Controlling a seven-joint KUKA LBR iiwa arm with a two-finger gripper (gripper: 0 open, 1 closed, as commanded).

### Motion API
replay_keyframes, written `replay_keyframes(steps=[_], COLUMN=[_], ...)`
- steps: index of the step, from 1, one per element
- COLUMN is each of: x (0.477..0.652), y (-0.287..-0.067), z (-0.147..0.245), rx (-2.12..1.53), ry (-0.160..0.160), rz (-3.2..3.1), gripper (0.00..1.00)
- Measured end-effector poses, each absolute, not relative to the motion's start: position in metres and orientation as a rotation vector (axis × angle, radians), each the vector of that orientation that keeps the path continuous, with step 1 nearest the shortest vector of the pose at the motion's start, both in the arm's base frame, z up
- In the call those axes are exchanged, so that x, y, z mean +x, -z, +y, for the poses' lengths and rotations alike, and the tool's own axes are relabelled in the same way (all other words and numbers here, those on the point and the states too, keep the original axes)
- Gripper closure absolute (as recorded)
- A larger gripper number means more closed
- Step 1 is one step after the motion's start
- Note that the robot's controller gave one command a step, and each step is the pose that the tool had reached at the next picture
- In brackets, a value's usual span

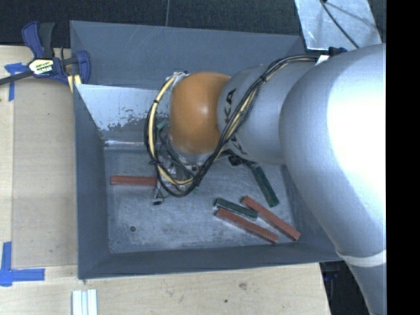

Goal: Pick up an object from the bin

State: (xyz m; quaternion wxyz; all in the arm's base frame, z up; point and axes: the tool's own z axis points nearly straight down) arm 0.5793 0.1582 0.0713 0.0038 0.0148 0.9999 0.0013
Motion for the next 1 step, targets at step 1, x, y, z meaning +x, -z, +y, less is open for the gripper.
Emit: replay_keyframes(steps=[1], x=[0.5559], y=[-0.2205], z=[0.1685], rx=[-0.069], ry=[-0.004], rz=[3.13], gripper=[1.0])
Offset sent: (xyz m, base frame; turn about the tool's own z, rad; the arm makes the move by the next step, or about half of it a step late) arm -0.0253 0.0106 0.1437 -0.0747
